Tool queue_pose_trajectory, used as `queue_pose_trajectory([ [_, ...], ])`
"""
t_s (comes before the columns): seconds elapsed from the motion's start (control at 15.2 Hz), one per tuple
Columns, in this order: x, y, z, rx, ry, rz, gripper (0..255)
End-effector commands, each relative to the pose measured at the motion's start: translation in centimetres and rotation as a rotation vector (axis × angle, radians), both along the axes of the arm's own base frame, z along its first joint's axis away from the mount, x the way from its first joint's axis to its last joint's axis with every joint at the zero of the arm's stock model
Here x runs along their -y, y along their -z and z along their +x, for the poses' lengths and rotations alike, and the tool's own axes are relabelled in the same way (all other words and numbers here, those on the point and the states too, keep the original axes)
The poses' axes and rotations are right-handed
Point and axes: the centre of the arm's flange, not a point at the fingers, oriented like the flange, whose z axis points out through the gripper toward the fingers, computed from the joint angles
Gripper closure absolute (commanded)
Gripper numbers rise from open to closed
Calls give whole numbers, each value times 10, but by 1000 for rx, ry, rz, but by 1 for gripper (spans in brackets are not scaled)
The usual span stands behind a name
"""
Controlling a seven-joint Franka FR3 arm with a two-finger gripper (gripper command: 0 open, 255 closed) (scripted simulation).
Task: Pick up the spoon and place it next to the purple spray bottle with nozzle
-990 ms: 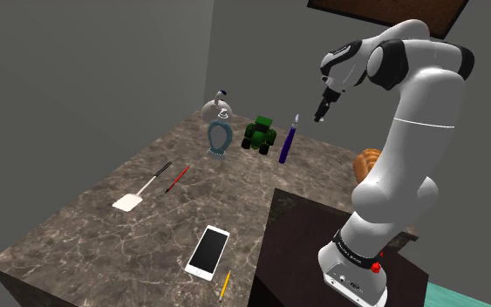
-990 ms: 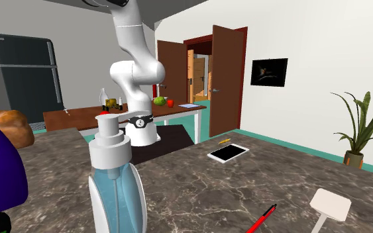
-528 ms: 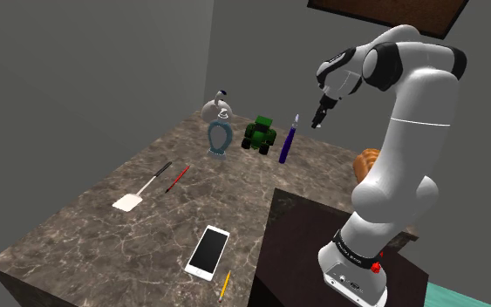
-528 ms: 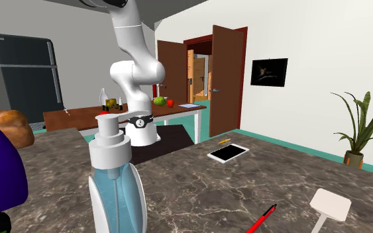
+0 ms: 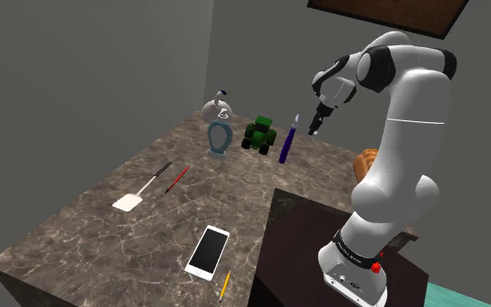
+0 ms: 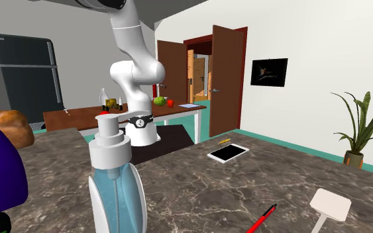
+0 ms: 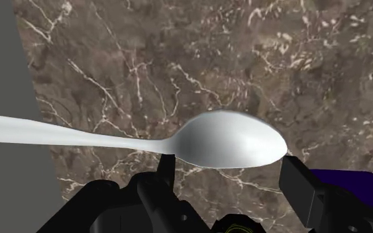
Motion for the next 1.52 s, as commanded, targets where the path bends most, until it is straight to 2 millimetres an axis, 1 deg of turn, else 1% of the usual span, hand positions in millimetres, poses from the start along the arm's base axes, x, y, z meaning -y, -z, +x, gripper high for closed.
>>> queue_pose_trajectory([
  [0.0, 0, 11, -1, 0, 0, 0, 255],
  [1.19, 0, 106, -1, 0, 0, 0, 255],
  [1.25, 0, 115, -1, 0, 0, 0, 255],
  [1.45, 0, 115, -1, 0, 0, 0, 255],
])
